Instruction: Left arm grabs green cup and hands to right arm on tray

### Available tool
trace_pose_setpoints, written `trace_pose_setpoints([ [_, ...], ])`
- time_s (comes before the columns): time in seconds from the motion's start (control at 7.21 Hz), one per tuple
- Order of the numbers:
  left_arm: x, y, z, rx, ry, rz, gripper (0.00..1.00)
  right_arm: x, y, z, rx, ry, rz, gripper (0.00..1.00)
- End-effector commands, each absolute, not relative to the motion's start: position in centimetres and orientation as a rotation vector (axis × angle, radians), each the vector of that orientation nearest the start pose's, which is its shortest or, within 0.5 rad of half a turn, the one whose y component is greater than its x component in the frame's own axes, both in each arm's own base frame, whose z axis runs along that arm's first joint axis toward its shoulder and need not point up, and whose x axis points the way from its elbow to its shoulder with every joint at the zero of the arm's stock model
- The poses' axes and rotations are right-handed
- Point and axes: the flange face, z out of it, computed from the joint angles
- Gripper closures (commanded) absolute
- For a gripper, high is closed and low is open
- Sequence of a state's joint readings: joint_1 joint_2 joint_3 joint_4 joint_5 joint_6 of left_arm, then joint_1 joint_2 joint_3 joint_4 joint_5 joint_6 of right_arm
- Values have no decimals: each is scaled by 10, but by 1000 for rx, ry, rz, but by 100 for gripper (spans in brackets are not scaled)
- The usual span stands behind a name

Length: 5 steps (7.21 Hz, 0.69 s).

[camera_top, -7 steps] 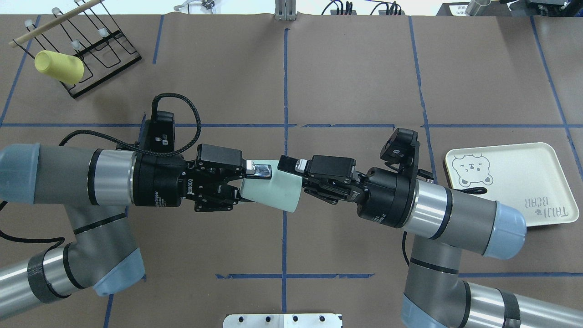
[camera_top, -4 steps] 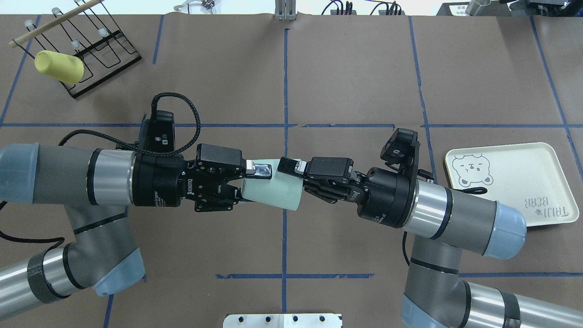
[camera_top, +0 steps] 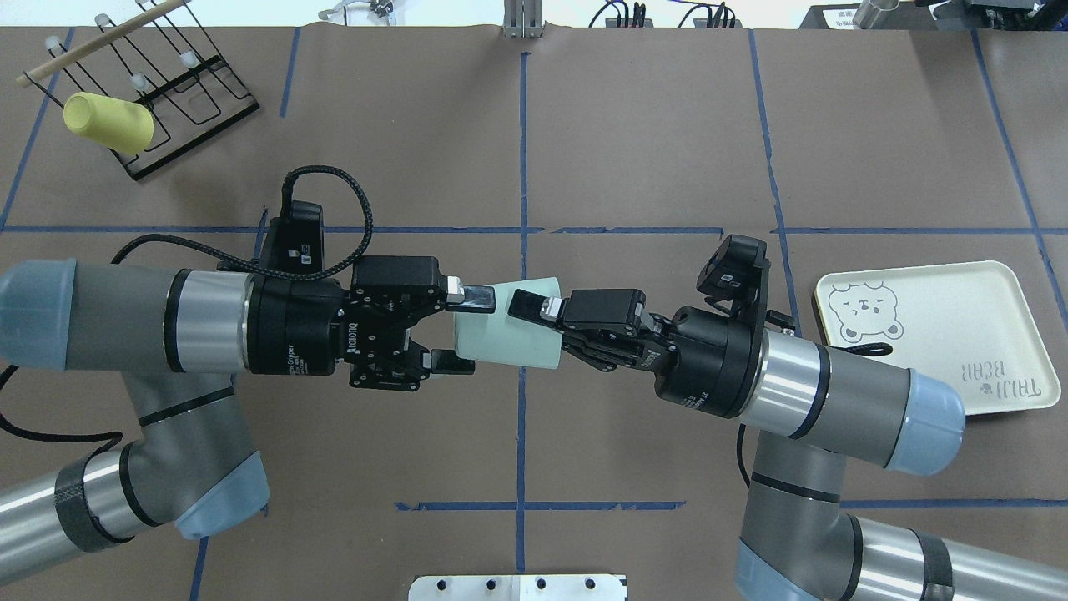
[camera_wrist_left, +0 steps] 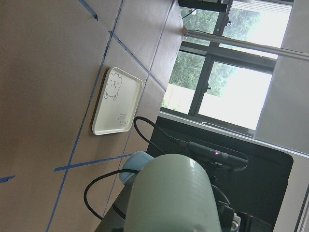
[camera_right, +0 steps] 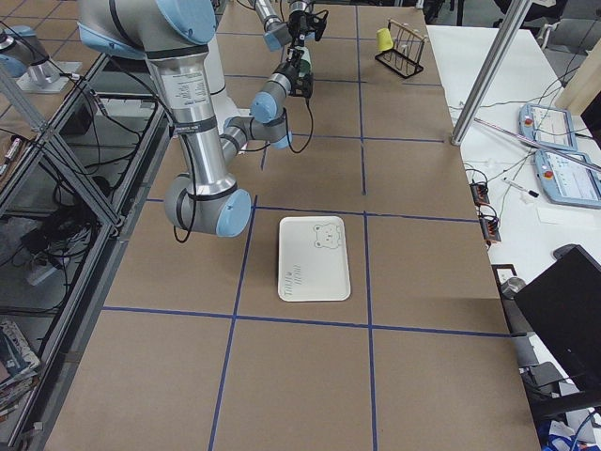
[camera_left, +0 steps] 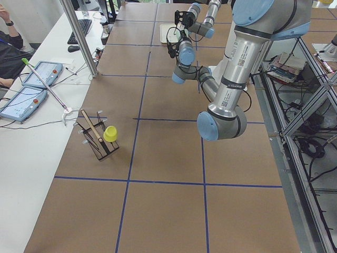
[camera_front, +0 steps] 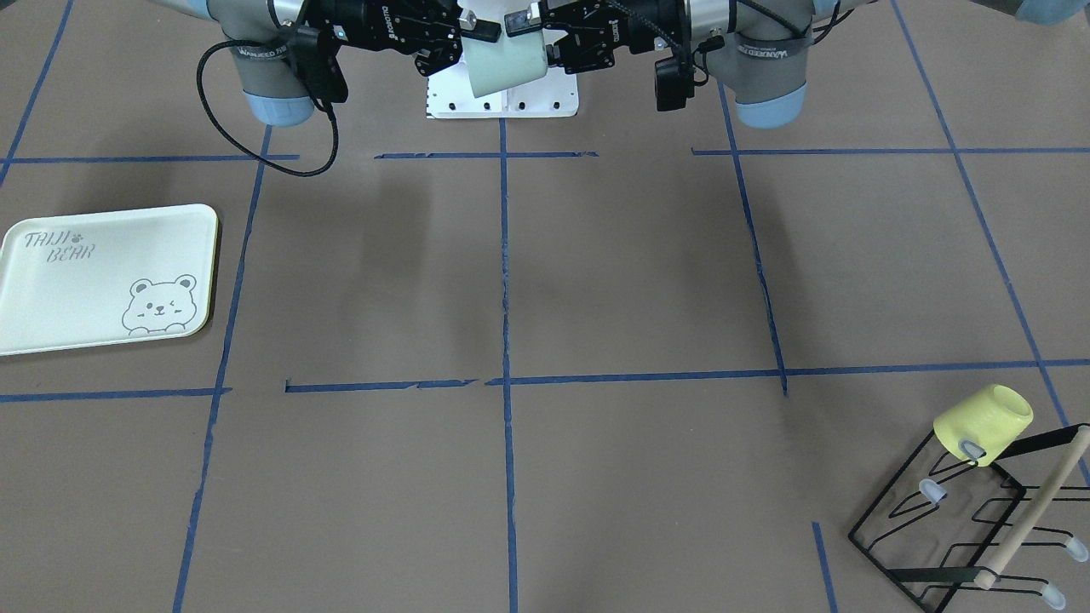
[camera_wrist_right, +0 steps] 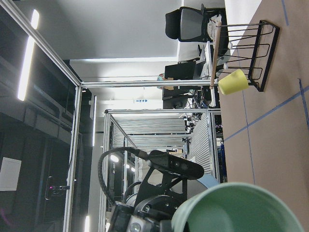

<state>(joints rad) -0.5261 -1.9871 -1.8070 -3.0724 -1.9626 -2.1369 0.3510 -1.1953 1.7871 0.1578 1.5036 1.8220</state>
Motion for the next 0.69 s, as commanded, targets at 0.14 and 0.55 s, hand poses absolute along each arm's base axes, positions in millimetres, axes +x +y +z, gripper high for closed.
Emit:
trace_pose_setpoints([
  [0.14,379,-386,200,-167,2061,-370,0,-408,-297,202,150,-2341,374,88],
  [0.55,362,-484,259,6,1813,-639,0,-417,-313,215,169,-2181,394,89],
])
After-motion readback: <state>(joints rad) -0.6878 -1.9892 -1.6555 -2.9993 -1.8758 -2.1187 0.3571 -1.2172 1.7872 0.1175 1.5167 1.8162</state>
